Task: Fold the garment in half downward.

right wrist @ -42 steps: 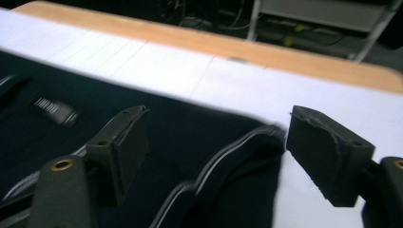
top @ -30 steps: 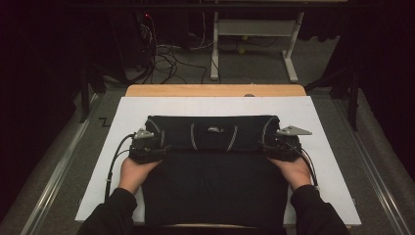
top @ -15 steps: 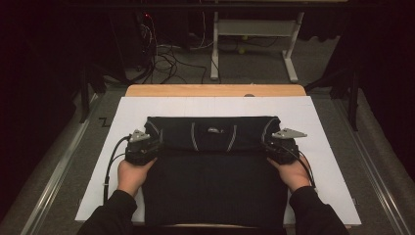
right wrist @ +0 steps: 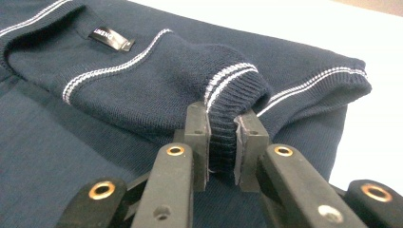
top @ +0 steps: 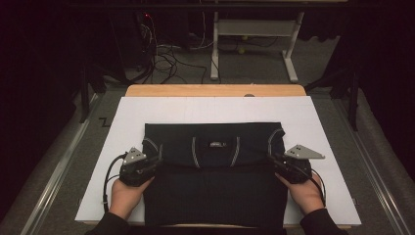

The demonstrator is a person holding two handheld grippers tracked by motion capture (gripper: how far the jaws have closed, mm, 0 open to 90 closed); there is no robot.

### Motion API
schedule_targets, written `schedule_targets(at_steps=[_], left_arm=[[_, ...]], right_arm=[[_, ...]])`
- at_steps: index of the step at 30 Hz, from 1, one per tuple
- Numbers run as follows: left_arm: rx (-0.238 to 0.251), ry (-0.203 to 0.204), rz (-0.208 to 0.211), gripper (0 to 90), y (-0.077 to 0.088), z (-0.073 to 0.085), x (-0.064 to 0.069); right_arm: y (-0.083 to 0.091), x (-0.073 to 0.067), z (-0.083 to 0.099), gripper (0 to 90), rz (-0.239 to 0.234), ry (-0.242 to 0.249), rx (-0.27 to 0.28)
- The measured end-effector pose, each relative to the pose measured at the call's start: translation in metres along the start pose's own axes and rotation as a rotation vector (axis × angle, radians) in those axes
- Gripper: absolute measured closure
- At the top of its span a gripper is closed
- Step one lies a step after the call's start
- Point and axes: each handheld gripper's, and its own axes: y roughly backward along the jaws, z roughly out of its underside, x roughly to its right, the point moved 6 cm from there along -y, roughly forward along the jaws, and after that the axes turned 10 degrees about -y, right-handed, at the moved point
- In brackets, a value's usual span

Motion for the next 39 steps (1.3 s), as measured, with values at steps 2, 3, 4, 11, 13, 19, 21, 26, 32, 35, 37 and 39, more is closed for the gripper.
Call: schedule_targets(at_steps=[2,3,4,11,13,19,21,26,32,35,37,39], left_arm=[[0.021,0.019,0.003,73.1,0.005,0.005,0.002],[0.028,0.026,0.008,73.2,0.007,0.007,0.002],[0.027,0.023,0.008,73.2,0.008,0.008,0.003],[-0.005,-0.032,-0.006,73.2,0.011,0.014,0.015],[-0.017,-0.035,-0.002,73.1,0.012,0.017,0.016],[-0.035,-0.029,0.008,73.0,0.014,0.024,0.017],[-0.04,-0.026,0.01,72.9,0.014,0.026,0.017],[-0.047,-0.018,0.006,72.5,0.012,0.029,0.014],[-0.047,-0.013,0.0,71.7,0.011,0.029,0.014],[-0.051,-0.015,0.0,70.7,0.011,0.028,0.014],[-0.052,-0.01,0.001,68.8,0.011,0.028,0.014],[-0.047,0.002,0.005,64.1,0.013,0.028,0.014]], right_arm=[[0.004,-0.003,0.007,79.5,-0.003,0.005,0.001],[0.005,-0.004,0.009,79.5,-0.002,0.008,0.002],[0.007,-0.005,0.013,79.6,-0.005,0.009,0.001],[0.021,-0.009,0.02,79.5,-0.025,0.017,0.01],[0.024,-0.01,0.023,79.5,-0.025,0.027,0.002],[0.026,-0.01,0.032,79.4,-0.039,0.034,-0.022],[0.026,-0.01,0.034,79.2,-0.042,0.03,-0.032],[0.024,-0.013,0.038,79.2,-0.047,0.037,-0.059],[0.024,-0.018,0.046,79.2,-0.05,0.052,-0.087],[0.025,-0.019,0.049,78.8,-0.051,0.054,-0.095],[0.025,-0.018,0.05,76.9,-0.048,0.054,-0.097],[0.025,-0.017,0.05,72.4,-0.044,0.046,-0.096]])
